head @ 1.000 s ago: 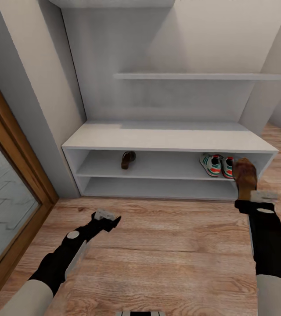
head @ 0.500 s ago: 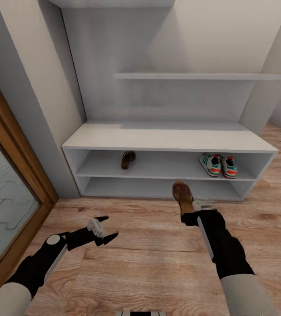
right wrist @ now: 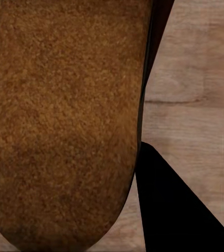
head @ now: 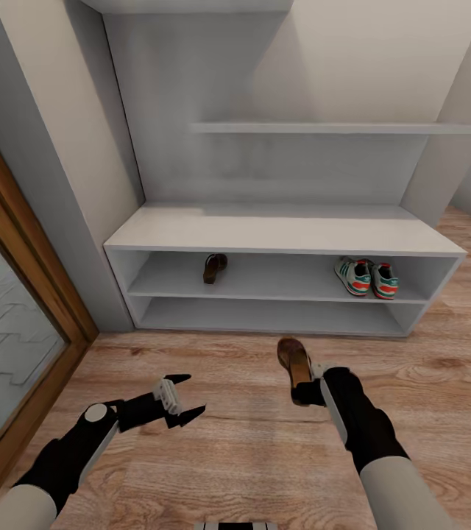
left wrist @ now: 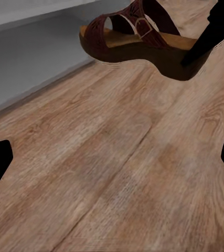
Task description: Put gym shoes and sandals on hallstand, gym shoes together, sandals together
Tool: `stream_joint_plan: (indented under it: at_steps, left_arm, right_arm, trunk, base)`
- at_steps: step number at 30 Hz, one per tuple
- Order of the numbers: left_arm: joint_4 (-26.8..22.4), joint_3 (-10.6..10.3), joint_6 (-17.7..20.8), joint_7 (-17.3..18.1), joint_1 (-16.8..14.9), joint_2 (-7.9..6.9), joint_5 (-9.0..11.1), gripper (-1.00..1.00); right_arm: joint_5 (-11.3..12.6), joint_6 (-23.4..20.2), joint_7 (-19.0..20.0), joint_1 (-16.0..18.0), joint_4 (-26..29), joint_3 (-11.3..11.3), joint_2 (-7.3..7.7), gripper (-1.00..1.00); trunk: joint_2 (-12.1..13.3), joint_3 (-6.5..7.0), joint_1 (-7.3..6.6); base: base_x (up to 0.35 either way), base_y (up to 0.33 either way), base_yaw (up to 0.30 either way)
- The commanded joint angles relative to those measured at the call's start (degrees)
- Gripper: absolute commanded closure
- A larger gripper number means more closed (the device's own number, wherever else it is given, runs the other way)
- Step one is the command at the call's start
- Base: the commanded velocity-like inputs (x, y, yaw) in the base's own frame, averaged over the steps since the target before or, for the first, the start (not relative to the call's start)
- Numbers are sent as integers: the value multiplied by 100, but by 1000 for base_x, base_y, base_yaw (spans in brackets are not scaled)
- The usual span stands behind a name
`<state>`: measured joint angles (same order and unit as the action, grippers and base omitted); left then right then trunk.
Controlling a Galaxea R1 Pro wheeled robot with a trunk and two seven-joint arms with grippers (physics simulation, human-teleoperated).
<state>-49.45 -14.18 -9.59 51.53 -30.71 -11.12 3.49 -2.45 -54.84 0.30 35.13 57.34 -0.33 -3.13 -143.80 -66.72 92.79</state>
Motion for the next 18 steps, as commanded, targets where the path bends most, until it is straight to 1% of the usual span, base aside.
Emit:
stream_joint_plan:
  at_steps: [1,5,18]
  left_arm:
    - [5,11,-17,-33,-5,26,33,-100]
    - [5,99,-17,-68,-5,69,24,-100]
    - [5,108,-17,-72,-4,75,20,-100]
  right_arm:
    - [-11,6,-11,2,39,-6,-3,100]
    - [-34,134,-16,2,141,5,-3,100]
    - [-45,547,-21,2,103,15,-11,100]
  trunk:
    - [-2,-5,-1]
    - [-2,-5,-1]
    - [-2,-5,-1]
  base:
    - [0,0,0]
    - [0,0,0]
    - [0,0,0]
